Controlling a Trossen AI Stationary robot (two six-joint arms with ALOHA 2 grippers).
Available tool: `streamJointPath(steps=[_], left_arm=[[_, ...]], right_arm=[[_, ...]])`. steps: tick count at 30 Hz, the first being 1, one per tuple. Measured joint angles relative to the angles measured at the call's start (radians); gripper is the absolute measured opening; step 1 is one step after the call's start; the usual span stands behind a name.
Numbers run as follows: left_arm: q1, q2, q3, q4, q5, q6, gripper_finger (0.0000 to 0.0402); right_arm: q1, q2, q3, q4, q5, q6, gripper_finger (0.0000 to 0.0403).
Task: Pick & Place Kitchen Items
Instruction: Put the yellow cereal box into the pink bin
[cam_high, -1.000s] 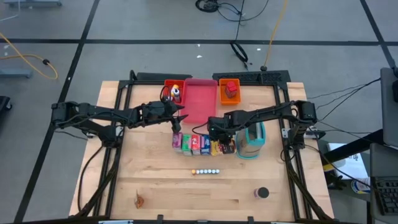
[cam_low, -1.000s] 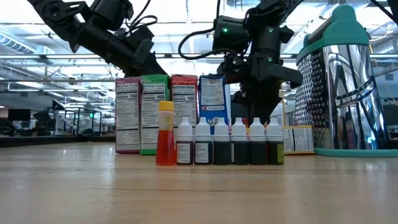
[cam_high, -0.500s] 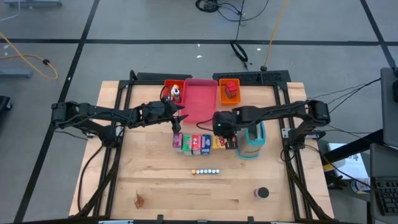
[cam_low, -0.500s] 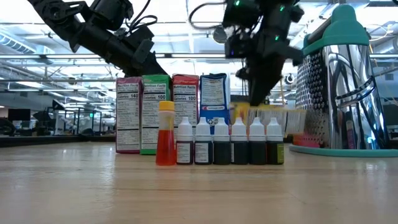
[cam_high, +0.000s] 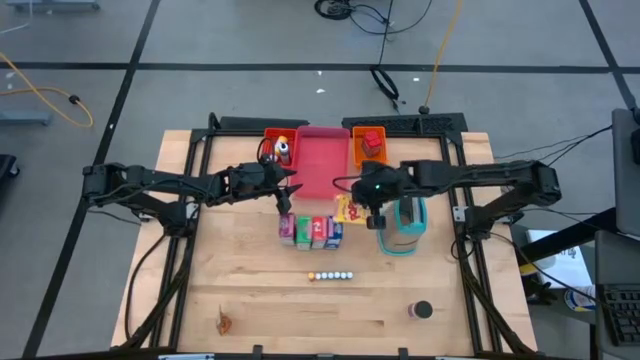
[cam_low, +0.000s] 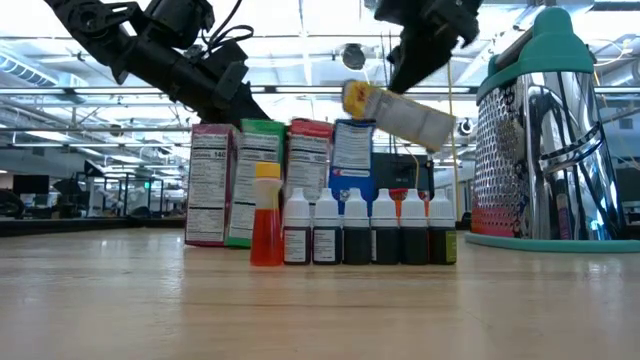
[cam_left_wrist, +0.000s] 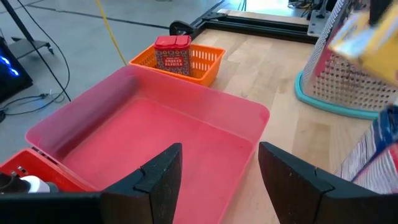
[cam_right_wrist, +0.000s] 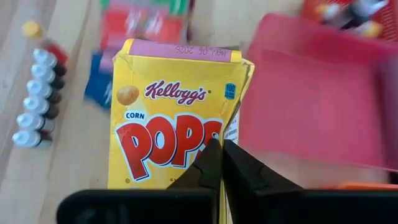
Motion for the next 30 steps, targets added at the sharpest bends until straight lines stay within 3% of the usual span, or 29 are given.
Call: streamJointPath(steps=[4, 12, 18, 24, 30], left_arm=[[0.0, 0.0, 0.0, 0.007, 0.0, -0.008, 0.0214], [-0.003, 0.0, 0.0, 0.144, 0.085, -0.023, 0.0214], [-0.025, 0.0, 0.0, 0.246, 0.089, -0.029, 0.0214], [-0.053, 0.0, 0.0, 0.341, 0.089, -0.03, 0.0214], [-0.075, 0.0, 0.0, 0.501, 0.044, -0.053, 0.0214]], right_arm=[[-0.01, -0.047, 0.0, 0.029, 0.06, -0.002, 0.0], [-0.01, -0.1, 0.0, 0.211, 0.059, -0.016, 0.0], [-0.013, -0.102, 0.0, 0.351, 0.062, -0.052, 0.0], [-0.021, -0.102, -0.005, 0.483, 0.232, -0.04, 0.0], [-0.023, -0.102, -0.043, 0.64, 0.241, -0.027, 0.0]])
